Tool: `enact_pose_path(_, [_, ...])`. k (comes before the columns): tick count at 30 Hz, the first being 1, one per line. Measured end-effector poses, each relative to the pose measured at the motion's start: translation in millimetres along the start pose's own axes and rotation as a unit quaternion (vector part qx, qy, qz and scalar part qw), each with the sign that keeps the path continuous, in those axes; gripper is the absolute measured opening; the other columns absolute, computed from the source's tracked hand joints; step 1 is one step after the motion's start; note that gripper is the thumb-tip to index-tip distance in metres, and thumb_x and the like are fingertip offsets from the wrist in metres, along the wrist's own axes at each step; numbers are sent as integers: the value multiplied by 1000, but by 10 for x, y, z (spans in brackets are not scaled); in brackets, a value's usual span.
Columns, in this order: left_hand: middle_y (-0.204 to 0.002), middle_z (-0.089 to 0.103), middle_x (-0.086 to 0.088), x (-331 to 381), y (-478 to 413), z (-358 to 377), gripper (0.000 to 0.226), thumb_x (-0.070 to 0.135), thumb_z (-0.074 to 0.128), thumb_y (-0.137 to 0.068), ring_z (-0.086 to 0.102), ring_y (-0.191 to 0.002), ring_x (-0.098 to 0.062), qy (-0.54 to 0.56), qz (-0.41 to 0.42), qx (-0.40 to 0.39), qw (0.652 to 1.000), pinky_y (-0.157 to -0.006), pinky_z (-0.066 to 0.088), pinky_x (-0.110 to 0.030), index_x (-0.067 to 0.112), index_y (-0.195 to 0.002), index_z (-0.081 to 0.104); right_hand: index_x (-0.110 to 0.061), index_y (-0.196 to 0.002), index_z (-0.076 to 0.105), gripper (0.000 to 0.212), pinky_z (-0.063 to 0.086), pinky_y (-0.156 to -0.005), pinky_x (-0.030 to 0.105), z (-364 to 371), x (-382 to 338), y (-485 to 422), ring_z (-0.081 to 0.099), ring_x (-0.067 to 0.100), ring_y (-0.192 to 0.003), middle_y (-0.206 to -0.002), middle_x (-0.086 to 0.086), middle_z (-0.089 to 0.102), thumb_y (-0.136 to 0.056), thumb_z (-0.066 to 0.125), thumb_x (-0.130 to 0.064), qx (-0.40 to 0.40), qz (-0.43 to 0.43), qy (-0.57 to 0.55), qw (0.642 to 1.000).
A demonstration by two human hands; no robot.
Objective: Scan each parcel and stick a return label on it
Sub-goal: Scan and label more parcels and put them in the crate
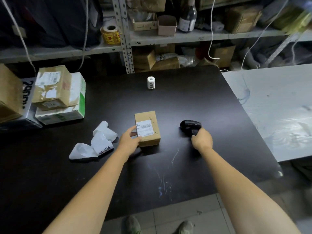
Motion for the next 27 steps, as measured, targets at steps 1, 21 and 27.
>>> enact_pose_path(1, [-127,60,-5,8,-5,17,59,0,61,-90,59,-115,-24,6,1,2,1000,-101,49,-46,26,-141,47,3,-123,50,38,47,-95,43,-3,11,-13,54,41,-117,-127,24,55,-91,60,-16,5,-5,-6,1000])
enact_pose_path(21, [-118,65,-6,41,-60,200,57,-6,67,-82,63,-108,-23,53,-13,40,998,-97,52,-44,19,-131,55,-18,-69,55,14,55,-74,41,-28,-1213,574,68,31,-81,-69,3,61,-75,64,-27,-162,-156,-197,954])
enact_pose_path(27, [-120,64,-4,-10,-135,208,56,-4,68,-82,61,-112,-25,57,-15,27,998,-101,49,-46,21,-131,53,-10,-67,60,22,52,-64,39,-117,-1443,745,57,25,-58,-58,5,58,-66,65,-32,-191,-149,-196,950])
Point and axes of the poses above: each hand's wrist, its own y-axis away from the middle knuckle, its own z-axis out of the palm, x = y × z, the point moved 7 cm from there along -y, towards the middle knuckle
